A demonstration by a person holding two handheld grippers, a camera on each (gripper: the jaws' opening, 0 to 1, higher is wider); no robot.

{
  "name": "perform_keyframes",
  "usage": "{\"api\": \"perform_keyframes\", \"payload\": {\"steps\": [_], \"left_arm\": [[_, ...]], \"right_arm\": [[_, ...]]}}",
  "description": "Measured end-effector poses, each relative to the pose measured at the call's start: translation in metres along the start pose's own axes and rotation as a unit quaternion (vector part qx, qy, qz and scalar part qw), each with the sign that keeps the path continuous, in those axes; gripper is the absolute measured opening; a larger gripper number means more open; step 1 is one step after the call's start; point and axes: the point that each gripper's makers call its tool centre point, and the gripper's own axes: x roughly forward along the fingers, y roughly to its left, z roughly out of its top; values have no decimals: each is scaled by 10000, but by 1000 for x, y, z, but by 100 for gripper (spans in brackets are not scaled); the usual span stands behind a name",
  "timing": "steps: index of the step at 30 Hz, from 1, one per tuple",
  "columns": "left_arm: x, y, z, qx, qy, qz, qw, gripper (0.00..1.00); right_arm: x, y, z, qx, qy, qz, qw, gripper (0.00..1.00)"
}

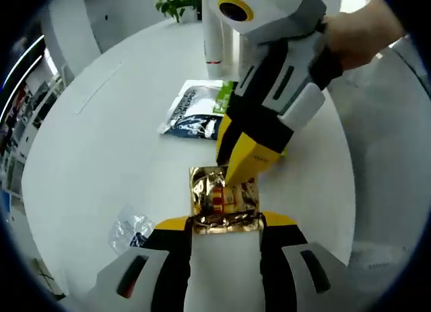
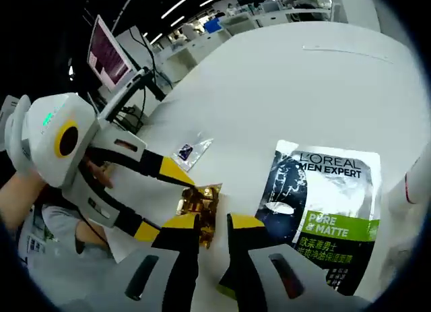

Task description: Arrange the skincare products in the storage area until every visible bottle or jar stands upright without overlapping.

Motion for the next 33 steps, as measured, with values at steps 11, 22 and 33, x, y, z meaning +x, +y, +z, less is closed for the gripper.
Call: {"api": "perform_keyframes", "payload": {"steps": [11,22,33], "left_arm": [[1,-1,2,-113,-119,20,9999,42],[-8,-7,-4,-1040,-702,144,9920,50],[-43,-12,28,-3502,-2653,-78,8983,53]], "right_arm": [[-2,3,1,173,-234,138,9995,1],[-19,2,13,375,-629,132,9972,1],[-59,13,43,1067,-1435,471,9828,1]]}}
